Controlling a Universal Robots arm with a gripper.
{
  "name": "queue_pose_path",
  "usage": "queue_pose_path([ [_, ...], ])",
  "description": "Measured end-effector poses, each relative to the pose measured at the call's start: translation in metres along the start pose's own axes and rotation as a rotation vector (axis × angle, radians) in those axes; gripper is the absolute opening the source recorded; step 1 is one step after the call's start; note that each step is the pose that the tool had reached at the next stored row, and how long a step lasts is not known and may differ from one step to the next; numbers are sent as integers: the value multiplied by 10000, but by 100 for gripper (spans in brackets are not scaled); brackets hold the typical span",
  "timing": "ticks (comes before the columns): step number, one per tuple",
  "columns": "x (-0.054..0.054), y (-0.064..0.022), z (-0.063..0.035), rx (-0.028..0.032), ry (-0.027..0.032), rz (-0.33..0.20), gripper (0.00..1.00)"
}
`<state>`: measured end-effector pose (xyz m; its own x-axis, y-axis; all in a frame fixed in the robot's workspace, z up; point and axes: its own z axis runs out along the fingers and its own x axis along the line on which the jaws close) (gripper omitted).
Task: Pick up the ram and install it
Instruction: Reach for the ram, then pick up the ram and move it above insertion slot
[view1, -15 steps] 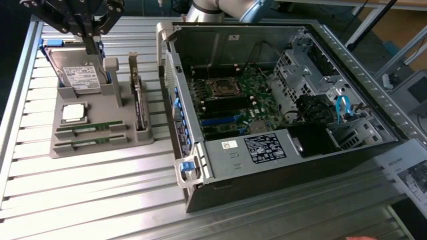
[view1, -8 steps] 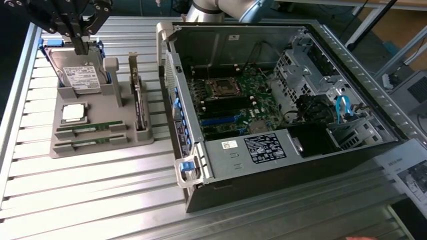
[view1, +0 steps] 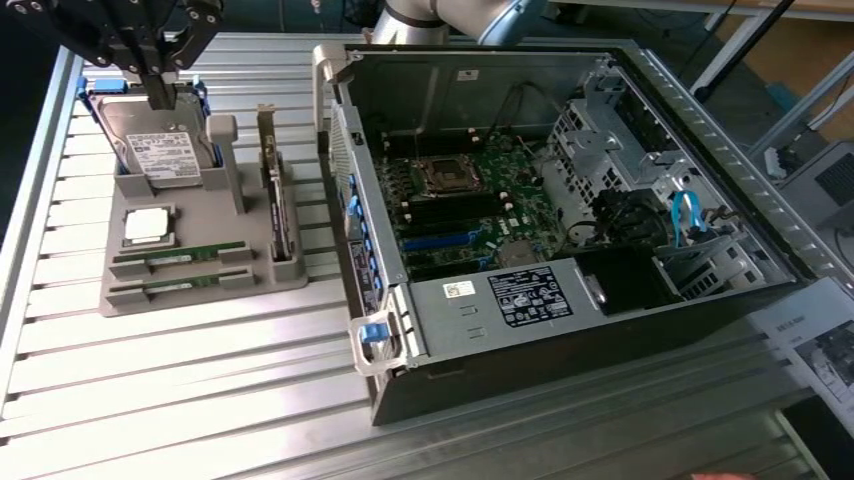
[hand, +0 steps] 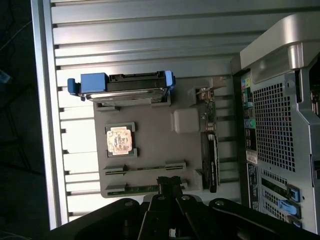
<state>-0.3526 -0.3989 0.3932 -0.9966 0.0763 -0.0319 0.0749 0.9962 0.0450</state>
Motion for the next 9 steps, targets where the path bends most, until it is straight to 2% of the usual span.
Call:
queue_pose_path([
  [9, 2, 0, -1, 0, 1, -1, 10],
])
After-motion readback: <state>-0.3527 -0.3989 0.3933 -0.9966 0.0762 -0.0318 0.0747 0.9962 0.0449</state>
